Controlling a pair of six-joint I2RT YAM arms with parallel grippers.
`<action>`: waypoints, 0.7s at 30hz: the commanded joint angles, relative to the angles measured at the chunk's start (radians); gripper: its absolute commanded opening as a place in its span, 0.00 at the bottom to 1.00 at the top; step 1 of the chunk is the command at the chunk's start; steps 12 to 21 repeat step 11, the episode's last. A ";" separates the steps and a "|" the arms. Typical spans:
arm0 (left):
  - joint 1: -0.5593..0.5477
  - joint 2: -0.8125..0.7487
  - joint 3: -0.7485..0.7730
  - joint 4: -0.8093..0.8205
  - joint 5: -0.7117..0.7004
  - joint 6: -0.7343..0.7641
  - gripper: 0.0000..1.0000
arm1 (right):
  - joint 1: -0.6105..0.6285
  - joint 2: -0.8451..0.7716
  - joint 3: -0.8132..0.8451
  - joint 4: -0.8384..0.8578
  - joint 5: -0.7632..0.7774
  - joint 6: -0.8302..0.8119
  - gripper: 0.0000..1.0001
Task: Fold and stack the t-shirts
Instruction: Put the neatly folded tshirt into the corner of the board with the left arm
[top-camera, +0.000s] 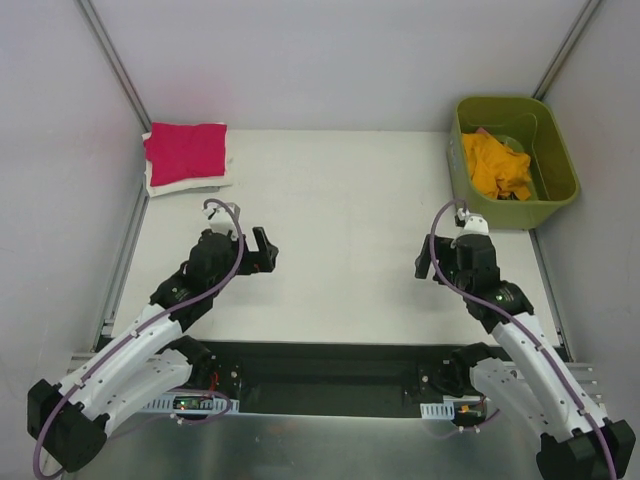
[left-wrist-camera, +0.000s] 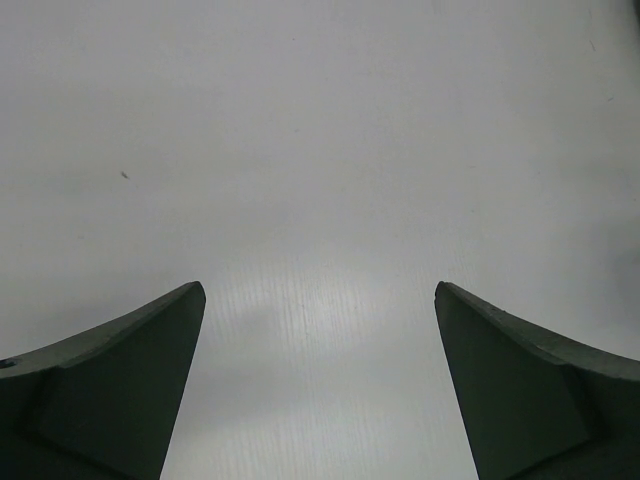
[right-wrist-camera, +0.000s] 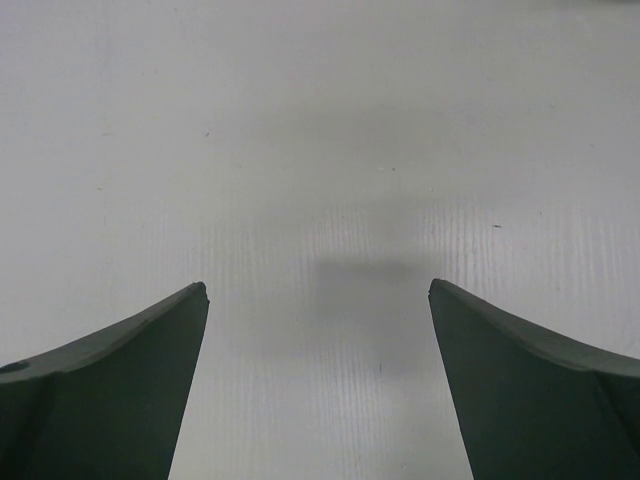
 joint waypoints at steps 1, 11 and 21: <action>-0.008 -0.043 0.032 -0.064 -0.081 -0.032 0.99 | 0.000 -0.083 -0.040 0.112 -0.007 -0.001 0.96; -0.008 -0.017 0.092 -0.167 -0.127 -0.046 0.99 | 0.000 -0.189 -0.090 0.132 -0.022 -0.018 0.96; -0.008 -0.017 0.092 -0.167 -0.127 -0.046 0.99 | 0.000 -0.189 -0.090 0.132 -0.022 -0.018 0.96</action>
